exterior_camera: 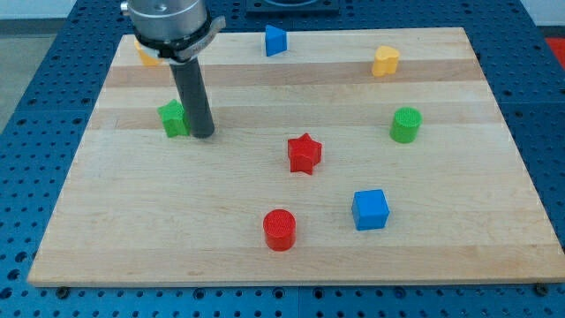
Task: Move the green star towards the blue triangle
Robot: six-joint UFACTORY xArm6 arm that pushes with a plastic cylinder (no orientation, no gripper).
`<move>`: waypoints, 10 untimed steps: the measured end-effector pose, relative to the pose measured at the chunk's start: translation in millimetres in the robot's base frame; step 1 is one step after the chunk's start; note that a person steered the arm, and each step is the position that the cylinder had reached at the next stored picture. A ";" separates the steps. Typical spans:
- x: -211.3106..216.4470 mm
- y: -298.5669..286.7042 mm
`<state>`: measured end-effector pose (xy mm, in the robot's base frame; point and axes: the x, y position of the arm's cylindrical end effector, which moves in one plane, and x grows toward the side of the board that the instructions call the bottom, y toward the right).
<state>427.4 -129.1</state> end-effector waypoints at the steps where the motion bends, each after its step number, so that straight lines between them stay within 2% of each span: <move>1: 21.3 -27.2; 2: 7.4 -95.1; 4: -6.9 -86.9; 10: -130.6 85.3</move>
<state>296.9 -43.8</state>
